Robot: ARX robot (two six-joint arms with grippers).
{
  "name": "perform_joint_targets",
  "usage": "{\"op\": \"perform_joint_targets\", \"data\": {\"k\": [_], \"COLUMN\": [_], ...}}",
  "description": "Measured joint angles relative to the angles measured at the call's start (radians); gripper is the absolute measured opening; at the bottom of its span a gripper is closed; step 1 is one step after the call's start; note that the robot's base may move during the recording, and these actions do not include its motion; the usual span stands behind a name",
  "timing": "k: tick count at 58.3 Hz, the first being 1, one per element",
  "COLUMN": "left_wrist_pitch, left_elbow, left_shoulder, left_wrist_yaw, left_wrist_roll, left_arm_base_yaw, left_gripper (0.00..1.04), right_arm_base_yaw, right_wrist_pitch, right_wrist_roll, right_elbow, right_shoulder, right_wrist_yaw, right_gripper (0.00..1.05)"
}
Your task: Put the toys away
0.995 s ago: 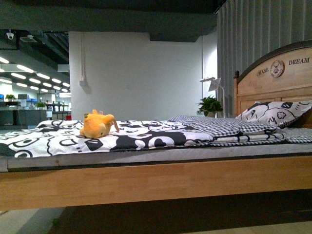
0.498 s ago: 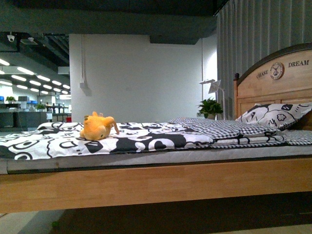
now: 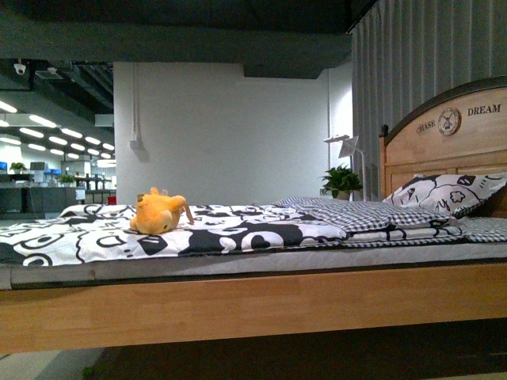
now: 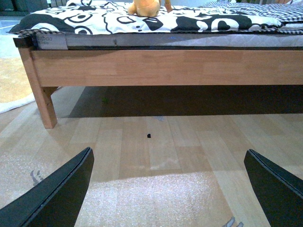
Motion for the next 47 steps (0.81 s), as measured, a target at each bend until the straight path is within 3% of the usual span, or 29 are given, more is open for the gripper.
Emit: {"op": "perform_joint_targets", "data": {"k": [47], "left_wrist_pitch": [0.000], "left_elbow": [0.000], "left_shoulder": [0.000], "left_wrist_yaw": [0.000], "left_wrist_roll": [0.000], "left_arm_base_yaw": [0.000], "left_gripper": [0.98], "right_arm_base_yaw": [0.000], "right_wrist_pitch": [0.000], "right_wrist_roll": [0.000], "right_elbow": [0.000], "right_shoulder": [0.000], "right_wrist_yaw": [0.000], "right_gripper": [0.98]}}
